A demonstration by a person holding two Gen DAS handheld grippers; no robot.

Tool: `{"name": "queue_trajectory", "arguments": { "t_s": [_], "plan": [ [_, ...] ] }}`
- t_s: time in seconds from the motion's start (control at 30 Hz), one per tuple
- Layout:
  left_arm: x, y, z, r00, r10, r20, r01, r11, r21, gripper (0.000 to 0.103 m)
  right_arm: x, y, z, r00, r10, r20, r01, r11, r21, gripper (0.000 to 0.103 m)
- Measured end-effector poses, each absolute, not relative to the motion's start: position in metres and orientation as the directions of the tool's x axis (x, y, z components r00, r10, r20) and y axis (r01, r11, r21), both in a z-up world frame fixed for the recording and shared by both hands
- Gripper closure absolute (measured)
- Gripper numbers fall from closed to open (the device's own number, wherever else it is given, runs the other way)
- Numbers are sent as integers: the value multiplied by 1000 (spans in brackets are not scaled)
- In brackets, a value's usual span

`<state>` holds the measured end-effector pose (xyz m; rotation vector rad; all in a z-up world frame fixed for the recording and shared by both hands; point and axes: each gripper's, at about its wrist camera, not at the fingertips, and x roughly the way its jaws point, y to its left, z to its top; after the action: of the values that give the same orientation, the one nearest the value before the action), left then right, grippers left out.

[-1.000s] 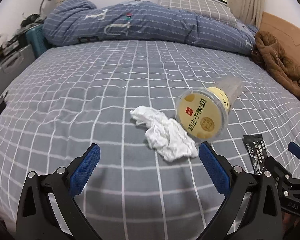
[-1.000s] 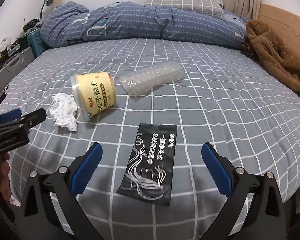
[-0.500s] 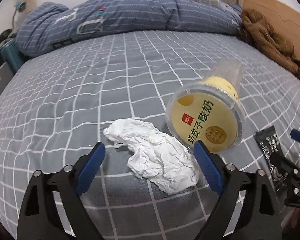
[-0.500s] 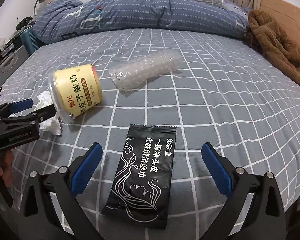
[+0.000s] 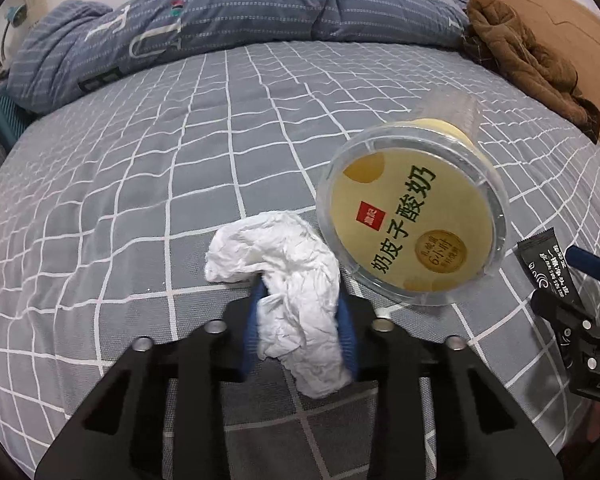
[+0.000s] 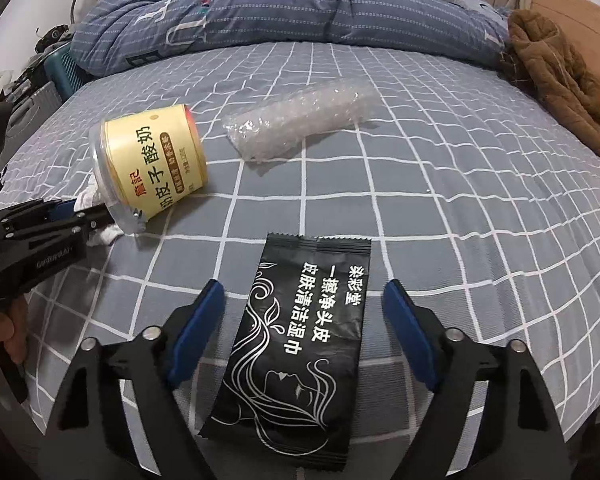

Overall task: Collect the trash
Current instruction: 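Grasp the white tissue with the left tool while the right tool grasps the black packet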

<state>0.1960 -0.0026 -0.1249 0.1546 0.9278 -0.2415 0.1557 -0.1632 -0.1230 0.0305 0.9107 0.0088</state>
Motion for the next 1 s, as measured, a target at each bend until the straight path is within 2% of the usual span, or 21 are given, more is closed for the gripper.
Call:
{"name": "queue_trajectory", "arguments": {
  "t_s": [0.07,0.17,0.2,0.47,0.57,0.73,1.0],
  "plan": [
    [196,-1,-126,574,-129,-809,261,965,31,90,156,-162,-124,609,25,-793,-1,1000,31,33],
    [198,2,-126,572,-125,-810,248,968,26,93,156,-162,-125,608,29,-793,-5,999,32,43],
    [198,3,-125,572,-124,-811,244,969,25,94,156,-163,-125,608,28,-794,-3,999,33,46],
    [195,7,-122,587,-106,-803,201,979,18,94,156,-165,-124,609,36,-792,-3,999,43,53],
    [195,10,-119,592,-98,-800,185,983,16,94,156,-162,-125,607,30,-795,-14,1000,28,59],
    [192,13,-112,601,-101,-793,167,986,1,94,155,-156,-125,609,15,-793,-33,999,-6,77],
    [182,15,-98,615,-107,-781,137,990,-27,94,153,-159,-117,619,34,-785,-28,999,21,80]
  ]
}}
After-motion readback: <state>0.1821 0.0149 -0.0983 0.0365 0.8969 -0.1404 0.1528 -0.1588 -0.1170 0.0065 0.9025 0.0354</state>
